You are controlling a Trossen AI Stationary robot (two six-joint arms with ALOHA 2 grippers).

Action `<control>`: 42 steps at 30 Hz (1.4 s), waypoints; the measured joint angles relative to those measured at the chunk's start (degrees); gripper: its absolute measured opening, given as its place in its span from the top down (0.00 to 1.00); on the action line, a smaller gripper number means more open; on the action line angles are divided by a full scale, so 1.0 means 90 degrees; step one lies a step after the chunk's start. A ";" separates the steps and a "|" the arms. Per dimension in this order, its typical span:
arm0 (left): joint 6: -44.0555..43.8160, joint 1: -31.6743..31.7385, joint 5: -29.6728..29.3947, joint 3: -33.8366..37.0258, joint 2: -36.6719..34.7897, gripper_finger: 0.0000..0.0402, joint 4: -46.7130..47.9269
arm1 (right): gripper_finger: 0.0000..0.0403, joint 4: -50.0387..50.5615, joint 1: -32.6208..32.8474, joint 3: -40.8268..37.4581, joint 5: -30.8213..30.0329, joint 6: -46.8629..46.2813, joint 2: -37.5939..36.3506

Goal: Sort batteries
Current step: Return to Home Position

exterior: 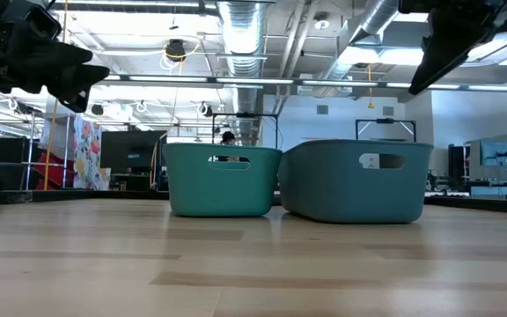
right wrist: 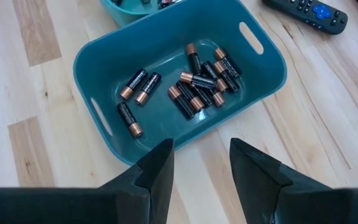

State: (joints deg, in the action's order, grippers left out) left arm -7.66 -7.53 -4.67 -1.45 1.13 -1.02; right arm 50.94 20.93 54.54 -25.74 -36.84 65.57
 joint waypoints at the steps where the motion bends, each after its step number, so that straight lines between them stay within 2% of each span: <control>1: -0.0016 0.0000 -0.0002 0.0002 -0.0003 0.61 0.0005 | 0.57 0.0000 0.0009 0.0000 0.0000 0.0000 -0.0001; 8: 0.0053 0.0000 -0.0005 0.0002 -0.0003 0.61 0.0051 | 0.57 0.0007 0.0009 0.0000 0.0010 0.0092 -0.0001; 19: 0.1099 0.0001 -0.0085 0.0002 0.0000 0.61 0.0112 | 0.57 0.0029 0.0009 -0.0249 0.0005 0.0129 -0.0001; 26: 0.1042 0.0225 -0.1012 0.0005 -0.0002 0.61 -0.0004 | 0.57 -0.0102 0.0002 -0.0301 0.0002 0.0131 -0.0001; 42: 0.0921 0.0744 -0.0838 0.0007 0.0000 0.61 0.0019 | 0.57 -0.0100 0.0004 -0.0301 -0.0002 0.0146 -0.0001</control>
State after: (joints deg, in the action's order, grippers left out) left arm 0.63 -0.83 -12.21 -1.39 1.13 -0.85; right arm 50.04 20.97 51.83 -25.76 -35.53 65.56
